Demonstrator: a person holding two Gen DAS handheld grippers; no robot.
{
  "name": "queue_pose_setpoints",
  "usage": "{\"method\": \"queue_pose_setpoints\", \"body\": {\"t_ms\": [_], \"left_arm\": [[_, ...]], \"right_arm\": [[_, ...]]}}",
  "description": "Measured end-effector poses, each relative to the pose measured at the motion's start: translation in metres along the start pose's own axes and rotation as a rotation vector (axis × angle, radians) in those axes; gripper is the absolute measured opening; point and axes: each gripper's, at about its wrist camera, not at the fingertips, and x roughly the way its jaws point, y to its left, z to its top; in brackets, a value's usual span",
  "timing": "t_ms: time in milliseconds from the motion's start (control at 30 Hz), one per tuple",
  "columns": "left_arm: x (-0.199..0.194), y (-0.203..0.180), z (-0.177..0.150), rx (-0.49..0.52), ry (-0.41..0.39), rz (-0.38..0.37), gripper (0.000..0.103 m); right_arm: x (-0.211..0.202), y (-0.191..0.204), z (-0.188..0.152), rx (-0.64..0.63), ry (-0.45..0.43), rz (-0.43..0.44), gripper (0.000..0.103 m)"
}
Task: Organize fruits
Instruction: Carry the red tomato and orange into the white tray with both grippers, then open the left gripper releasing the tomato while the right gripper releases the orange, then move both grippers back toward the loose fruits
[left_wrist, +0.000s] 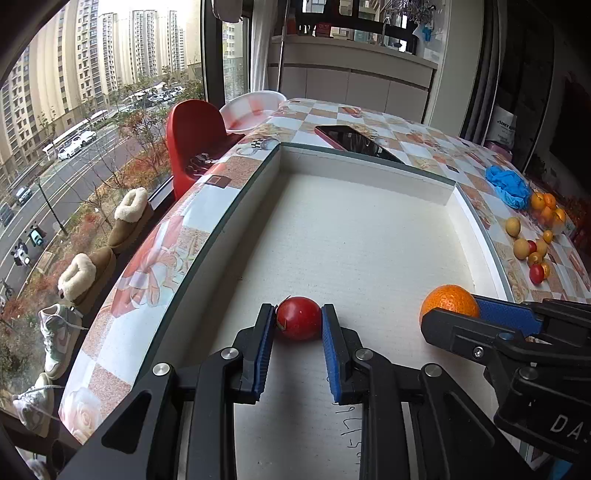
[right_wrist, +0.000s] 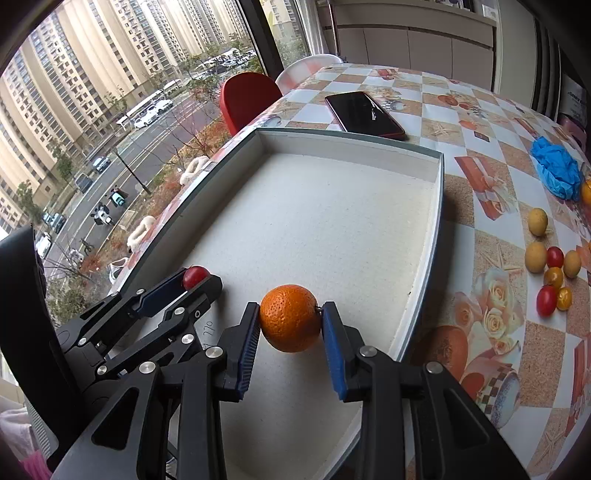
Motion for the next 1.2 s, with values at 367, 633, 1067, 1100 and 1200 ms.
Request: {"method": "queue_pose_setpoints", "body": {"t_ms": [367,633,1067,1100,1200], "left_arm": [[-0.001,0.007,0.001,-0.021,0.016,0.026,0.071],[-0.026,-0.002,0.007,-0.024,-0.034,0.035,0.091],[-0.067,-0.08,0.02,0.104,-0.072,-0.063,0.091],[-0.068,-0.089,0.019,0.12,-0.069,-0.074,0.091],[-0.071,-0.119,0.015,0.171,-0.051,-0.111,0.091]], "right_arm": [[-0.02,0.002,0.007,-0.008,-0.056,0.021,0.081],[-0.061,-0.025,0.007,0.046,-0.156,-0.031,0.096],[-0.12,-0.164,-0.033,0.361,-0.22,-0.175,0.103],[-0.124,-0.177,-0.039,0.392,-0.216,-0.195,0.103],[-0.129,-0.217,-0.057,0.487,-0.192,-0.254,0.103]]}}
